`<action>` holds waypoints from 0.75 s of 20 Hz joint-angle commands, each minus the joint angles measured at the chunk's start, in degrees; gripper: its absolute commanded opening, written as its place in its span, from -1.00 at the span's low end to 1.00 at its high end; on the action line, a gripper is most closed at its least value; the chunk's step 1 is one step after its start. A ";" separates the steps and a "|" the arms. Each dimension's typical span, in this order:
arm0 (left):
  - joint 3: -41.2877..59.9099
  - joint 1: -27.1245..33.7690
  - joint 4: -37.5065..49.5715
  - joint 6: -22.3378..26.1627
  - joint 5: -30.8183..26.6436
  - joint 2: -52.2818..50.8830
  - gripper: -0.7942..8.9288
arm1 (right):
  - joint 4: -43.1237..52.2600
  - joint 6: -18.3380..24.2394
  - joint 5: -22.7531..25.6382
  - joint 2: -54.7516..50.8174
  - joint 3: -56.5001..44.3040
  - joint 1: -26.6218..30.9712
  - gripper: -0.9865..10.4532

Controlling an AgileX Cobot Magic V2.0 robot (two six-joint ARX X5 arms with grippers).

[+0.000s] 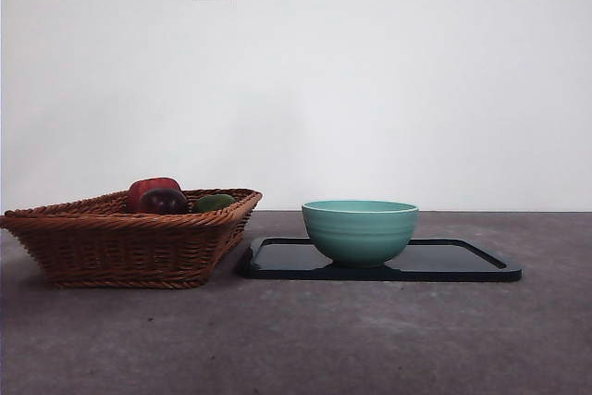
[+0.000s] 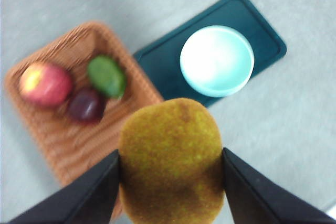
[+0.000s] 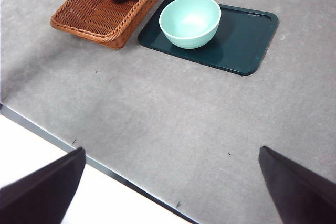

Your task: Pick up the wifruite, put it on the bowl, pick up the plate, put it on desk

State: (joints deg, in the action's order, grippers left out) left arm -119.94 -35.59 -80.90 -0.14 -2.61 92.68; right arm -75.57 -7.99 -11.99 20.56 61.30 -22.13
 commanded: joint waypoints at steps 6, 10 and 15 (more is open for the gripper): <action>17.09 1.27 -0.81 -4.85 0.24 -14.97 -0.33 | 0.48 -1.09 -0.20 0.15 0.39 -0.28 0.23; 24.22 2.69 0.61 -9.44 -1.31 -17.44 -0.33 | 0.48 -1.77 -0.17 0.15 0.39 -0.28 0.23; 31.89 3.04 8.96 -12.81 -1.49 -15.61 -0.33 | 0.57 -1.86 -0.15 0.15 0.39 -0.28 0.23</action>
State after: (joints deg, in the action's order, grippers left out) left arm -87.20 -32.36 -72.44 -11.64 -3.97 76.12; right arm -75.59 -9.26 -12.01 20.56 61.30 -22.13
